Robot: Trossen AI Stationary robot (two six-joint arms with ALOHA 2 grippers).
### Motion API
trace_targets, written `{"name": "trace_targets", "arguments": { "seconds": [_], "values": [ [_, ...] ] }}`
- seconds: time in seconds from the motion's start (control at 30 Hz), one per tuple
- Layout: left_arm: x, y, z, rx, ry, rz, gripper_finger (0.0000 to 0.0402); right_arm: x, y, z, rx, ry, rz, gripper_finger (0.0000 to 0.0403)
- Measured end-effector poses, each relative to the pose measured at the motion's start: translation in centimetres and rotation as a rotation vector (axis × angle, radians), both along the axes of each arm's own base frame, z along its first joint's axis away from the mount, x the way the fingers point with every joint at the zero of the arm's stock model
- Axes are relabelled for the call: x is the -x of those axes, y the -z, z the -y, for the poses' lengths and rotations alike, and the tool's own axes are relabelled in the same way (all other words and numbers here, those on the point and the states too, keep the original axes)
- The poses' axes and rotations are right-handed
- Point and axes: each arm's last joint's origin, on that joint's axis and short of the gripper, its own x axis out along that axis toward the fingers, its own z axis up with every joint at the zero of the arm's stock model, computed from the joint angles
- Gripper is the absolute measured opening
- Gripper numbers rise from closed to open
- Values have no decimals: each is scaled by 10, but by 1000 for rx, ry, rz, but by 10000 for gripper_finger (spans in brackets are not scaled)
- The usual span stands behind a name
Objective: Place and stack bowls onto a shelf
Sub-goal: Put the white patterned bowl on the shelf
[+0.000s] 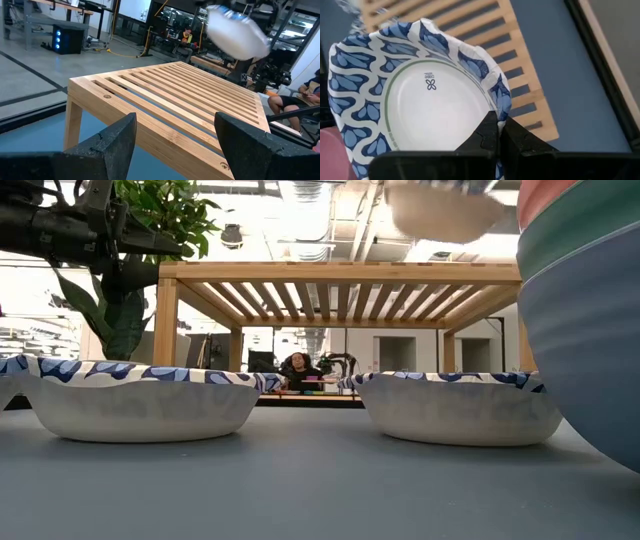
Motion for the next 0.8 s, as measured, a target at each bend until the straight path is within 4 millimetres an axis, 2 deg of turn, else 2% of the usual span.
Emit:
{"name": "trace_targets", "arguments": {
  "seconds": [0.17, 0.47, 0.63, 0.8],
  "values": [
    [0, 0, 0, 0, 0, 0, 253, -21, 26, 20, -89, -70, -30, 25],
    [0, 2, 0, 27, 2, -9, 253, -51, 59, 29, -139, -125, -114, 25],
    [0, 3, 0, 40, 3, -14, 253, -58, 71, 35, -143, -120, -159, 29],
    [0, 3, 0, 40, 2, -14, 253, -59, 73, 36, -118, -87, -193, 46]
  ]
}}
